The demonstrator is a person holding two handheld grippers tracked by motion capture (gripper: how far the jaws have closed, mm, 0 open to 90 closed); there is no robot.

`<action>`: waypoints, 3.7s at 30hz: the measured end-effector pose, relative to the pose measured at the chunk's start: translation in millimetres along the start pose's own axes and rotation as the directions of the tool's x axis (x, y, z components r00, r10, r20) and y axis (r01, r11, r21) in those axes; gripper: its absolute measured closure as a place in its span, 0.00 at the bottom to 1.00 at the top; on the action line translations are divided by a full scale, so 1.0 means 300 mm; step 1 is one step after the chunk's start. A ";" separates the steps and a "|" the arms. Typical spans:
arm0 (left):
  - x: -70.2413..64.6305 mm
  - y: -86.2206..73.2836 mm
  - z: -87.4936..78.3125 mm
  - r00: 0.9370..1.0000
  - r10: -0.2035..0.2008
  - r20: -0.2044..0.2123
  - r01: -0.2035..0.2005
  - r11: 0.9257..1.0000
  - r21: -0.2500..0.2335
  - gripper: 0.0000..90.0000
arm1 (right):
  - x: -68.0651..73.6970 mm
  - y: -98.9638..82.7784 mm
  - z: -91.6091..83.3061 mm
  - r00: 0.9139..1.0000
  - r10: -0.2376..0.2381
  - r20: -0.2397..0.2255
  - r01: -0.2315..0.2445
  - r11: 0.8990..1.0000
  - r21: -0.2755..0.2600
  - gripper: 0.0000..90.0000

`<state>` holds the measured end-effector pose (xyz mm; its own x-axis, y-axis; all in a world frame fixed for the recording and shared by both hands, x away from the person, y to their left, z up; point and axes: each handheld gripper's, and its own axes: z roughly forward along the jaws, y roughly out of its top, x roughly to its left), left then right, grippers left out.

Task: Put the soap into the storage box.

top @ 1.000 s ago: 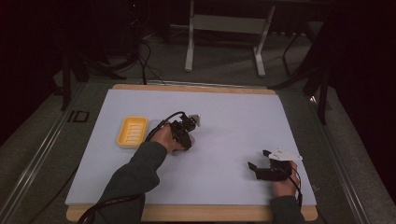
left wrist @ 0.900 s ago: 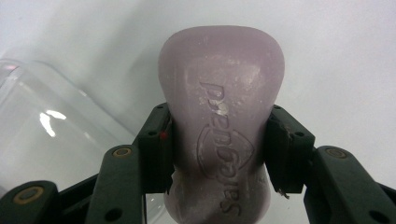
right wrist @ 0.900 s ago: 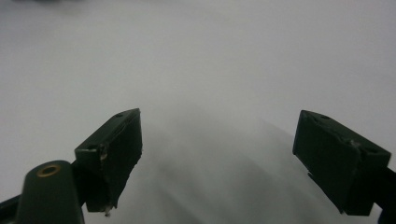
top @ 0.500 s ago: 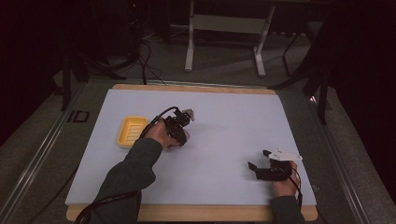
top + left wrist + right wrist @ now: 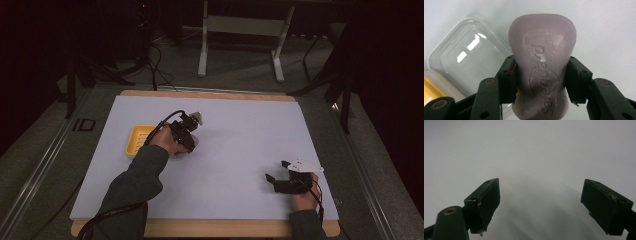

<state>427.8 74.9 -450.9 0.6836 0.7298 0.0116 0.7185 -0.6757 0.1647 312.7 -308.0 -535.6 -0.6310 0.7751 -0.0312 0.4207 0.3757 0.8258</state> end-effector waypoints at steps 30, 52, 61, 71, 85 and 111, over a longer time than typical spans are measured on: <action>0.120 -0.069 -0.036 0.993 -0.118 -0.021 0.117 0.993 -0.022 0.56 | 0.001 0.000 0.000 1.000 -0.001 0.000 0.001 1.000 0.001 0.17; 0.188 -0.102 -0.078 0.982 -0.186 -0.034 0.184 0.982 -0.048 0.55 | 0.001 0.000 0.001 1.000 -0.001 0.000 0.001 1.000 0.002 0.17; 0.217 -0.120 -0.094 0.975 -0.221 -0.036 0.218 0.974 -0.062 0.56 | 0.000 0.000 0.000 1.000 -0.001 -0.001 0.001 1.000 0.001 0.17; 0.260 -0.148 -0.107 0.956 -0.292 -0.041 0.287 0.953 -0.101 0.56 | 0.002 0.000 0.000 1.000 -0.002 0.001 0.002 1.000 0.003 0.17; 0.304 -0.181 -0.100 0.933 -0.358 -0.045 0.353 0.931 -0.094 0.55 | 0.004 0.000 0.000 1.000 -0.006 0.004 0.006 1.000 0.003 0.17; 0.356 -0.221 -0.082 0.901 -0.432 -0.038 0.428 0.901 -0.074 0.56 | 0.006 0.001 0.001 1.000 -0.012 0.004 0.012 1.000 0.006 0.17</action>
<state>450.0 200.2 -436.4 0.3008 0.9534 -0.0232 0.9304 -0.2881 0.2266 312.0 -306.4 -535.7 -0.6333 0.7727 -0.0430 0.4170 0.3875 0.8222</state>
